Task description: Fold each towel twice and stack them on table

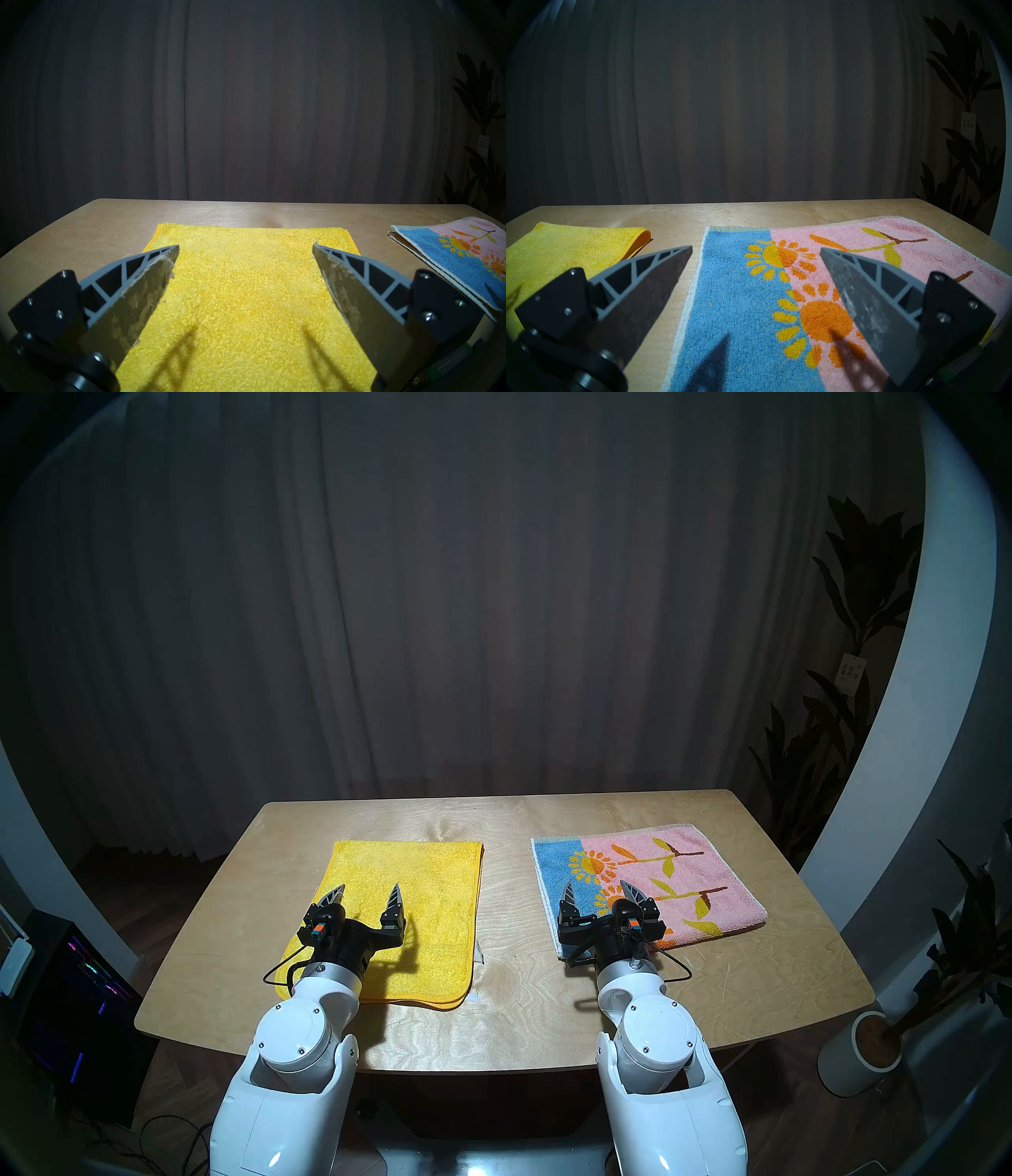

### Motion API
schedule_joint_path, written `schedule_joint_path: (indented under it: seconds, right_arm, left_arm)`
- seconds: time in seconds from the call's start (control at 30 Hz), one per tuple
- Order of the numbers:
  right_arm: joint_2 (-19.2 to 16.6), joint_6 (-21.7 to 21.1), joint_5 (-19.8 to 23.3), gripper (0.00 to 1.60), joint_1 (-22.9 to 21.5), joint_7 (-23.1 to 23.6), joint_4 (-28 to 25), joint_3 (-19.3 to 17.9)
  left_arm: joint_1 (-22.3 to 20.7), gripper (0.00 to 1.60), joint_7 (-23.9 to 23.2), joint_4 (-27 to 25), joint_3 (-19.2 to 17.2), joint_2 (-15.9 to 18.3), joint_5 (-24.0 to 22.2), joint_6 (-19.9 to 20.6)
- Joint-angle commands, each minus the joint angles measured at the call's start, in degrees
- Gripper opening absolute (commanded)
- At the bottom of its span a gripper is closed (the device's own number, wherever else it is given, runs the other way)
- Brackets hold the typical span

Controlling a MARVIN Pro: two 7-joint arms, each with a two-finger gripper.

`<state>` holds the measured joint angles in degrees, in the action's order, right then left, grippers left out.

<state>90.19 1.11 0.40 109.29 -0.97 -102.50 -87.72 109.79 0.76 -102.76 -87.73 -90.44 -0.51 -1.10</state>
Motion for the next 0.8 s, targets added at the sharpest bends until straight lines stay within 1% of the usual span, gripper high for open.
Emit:
schedule_joint_path:
  seconds: [0.0,0.07,0.1,0.13,0.2,0.23,0.27,0.3,0.33,0.4,0.43,0.47,0.5,0.53,0.67,0.7,0.73,0.77]
  right_arm:
    - [0.0,0.1,0.0,1.6,-0.1,0.0,-1.2,0.0]
    - [0.0,0.1,0.0,1.6,-0.1,0.0,-1.2,0.0]
    - [0.0,0.1,0.0,1.6,-0.1,0.0,-1.2,0.0]
    - [-0.1,-0.3,1.3,1.6,0.3,1.1,-1.8,-0.1]
    - [-0.1,-0.6,2.1,1.6,0.6,1.8,-2.3,-0.2]
    - [0.3,-0.7,2.4,1.6,0.9,1.6,-3.0,-0.2]
    - [0.3,-1.1,3.2,1.6,1.2,2.2,-3.5,-0.2]
    - [0.8,-2.2,5.1,1.6,1.8,2.9,-4.8,-0.4]
    - [0.9,-2.4,6.3,1.6,1.9,3.6,-5.2,-0.5]
    - [0.9,-3.5,8.1,1.6,2.3,3.5,-6.3,-0.3]
    - [0.9,-4.5,9.9,1.6,2.3,3.8,-6.7,-0.4]
    - [1.0,-5.3,10.8,1.6,2.5,3.9,-7.3,-0.5]
    - [1.1,-6.1,12.0,1.6,2.4,4.0,-7.7,-0.6]
    - [1.1,-6.1,12.0,1.6,2.4,4.0,-7.7,-0.6]
    - [1.5,-10.2,17.7,1.6,2.2,4.3,-9.4,-1.4]
    - [1.7,-12.1,20.2,1.6,1.9,4.4,-10.1,-1.8]
    - [1.7,-12.9,21.2,1.6,1.8,4.5,-10.7,-1.9]
    - [1.7,-12.9,21.2,1.6,1.8,4.5,-10.7,-1.9]
  left_arm:
    - [-0.3,1.6,0.0,-1.0,0.0,0.0,0.0,-0.2]
    - [0.0,1.6,-0.3,-1.3,-0.3,-0.3,-0.9,-0.6]
    - [0.3,1.6,0.3,-2.0,-0.1,-0.1,0.1,0.4]
    - [1.3,1.6,-1.8,-3.6,-0.8,-0.6,-3.5,0.5]
    - [1.7,1.6,-1.6,-4.5,-0.9,-0.7,-3.7,0.8]
    - [2.2,1.6,-1.3,-5.5,-0.9,-1.0,-4.4,1.2]
    - [2.5,1.6,-2.0,-6.2,-1.1,-1.0,-5.6,1.3]
    - [3.3,1.6,-1.9,-7.9,-1.2,-1.1,-7.1,1.8]
    - [3.6,1.6,-2.8,-8.9,-1.6,-1.3,-10.2,2.1]
    - [3.9,1.6,-2.8,-10.1,-2.1,-1.6,-13.0,2.6]
    - [4.0,1.6,-3.6,-10.8,-2.6,-1.8,-15.0,3.0]
    - [4.2,1.6,-3.6,-11.4,-2.9,-1.9,-15.7,3.3]
    - [4.5,1.6,-3.7,-12.2,-3.3,-2.1,-17.3,3.8]
    - [4.5,1.6,-3.7,-12.2,-3.3,-2.1,-17.3,3.8]
    - [5.2,1.6,-3.6,-14.5,-4.8,-2.9,-23.3,6.1]
    - [5.5,1.6,-3.5,-15.1,-5.8,-3.3,-26.7,6.7]
    - [5.7,1.6,-3.4,-15.5,-6.3,-3.5,-28.0,7.0]
    - [5.7,1.6,-3.4,-15.5,-6.3,-3.5,-28.0,7.0]
